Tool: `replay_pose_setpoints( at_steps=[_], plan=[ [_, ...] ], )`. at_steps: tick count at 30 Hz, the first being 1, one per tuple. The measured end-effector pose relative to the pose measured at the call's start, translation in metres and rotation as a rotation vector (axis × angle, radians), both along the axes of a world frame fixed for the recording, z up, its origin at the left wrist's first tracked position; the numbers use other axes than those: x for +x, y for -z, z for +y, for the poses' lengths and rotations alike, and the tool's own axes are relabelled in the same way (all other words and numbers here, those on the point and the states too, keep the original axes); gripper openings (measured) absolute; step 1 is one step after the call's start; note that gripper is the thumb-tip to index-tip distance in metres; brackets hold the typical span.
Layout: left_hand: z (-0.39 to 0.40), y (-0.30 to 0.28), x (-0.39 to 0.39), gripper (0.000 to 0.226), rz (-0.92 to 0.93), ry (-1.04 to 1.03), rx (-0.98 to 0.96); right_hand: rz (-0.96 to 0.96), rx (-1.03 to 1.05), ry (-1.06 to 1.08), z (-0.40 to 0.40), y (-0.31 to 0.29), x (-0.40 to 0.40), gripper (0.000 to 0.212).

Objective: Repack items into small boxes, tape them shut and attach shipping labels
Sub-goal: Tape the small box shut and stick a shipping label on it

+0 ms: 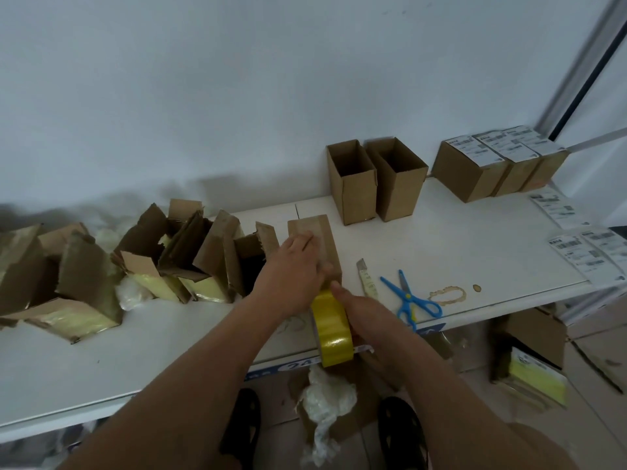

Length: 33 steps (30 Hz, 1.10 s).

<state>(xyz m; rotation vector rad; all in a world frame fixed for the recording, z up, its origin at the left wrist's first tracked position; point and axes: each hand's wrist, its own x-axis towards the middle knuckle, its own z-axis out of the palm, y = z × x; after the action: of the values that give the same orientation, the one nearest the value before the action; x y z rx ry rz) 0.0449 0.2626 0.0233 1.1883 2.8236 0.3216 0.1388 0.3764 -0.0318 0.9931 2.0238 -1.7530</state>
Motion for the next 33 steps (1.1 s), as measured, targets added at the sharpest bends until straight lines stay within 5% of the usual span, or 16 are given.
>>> replay_pose_setpoints(
  at_steps=[4,8,12,16,27,33],
  plan=[
    [-0.012,-0.002,0.042,0.016,-0.275,-0.383,0.389,0.039,0.215,0.048,0.025,-0.003,-0.009,0.044],
    [-0.016,0.019,0.058,0.044,-0.775,-0.658,0.417,0.014,0.804,-0.143,0.039,0.019,-0.014,0.029],
    [-0.015,0.035,0.051,0.074,-1.010,-0.789,0.565,0.023,1.047,-0.185,0.036,0.038,-0.017,0.036],
    [-0.011,0.037,0.044,0.053,-1.247,-0.844,0.787,-0.015,1.014,-0.099,0.037,0.045,-0.021,0.033],
    [-0.007,0.041,0.043,0.027,-1.217,-0.803,0.759,-0.121,0.954,-0.078,0.038,0.030,-0.020,0.018],
    [-0.003,0.045,0.040,0.028,-1.257,-0.891,0.786,0.356,0.635,0.119,0.022,-0.018,-0.024,0.011]
  ],
)
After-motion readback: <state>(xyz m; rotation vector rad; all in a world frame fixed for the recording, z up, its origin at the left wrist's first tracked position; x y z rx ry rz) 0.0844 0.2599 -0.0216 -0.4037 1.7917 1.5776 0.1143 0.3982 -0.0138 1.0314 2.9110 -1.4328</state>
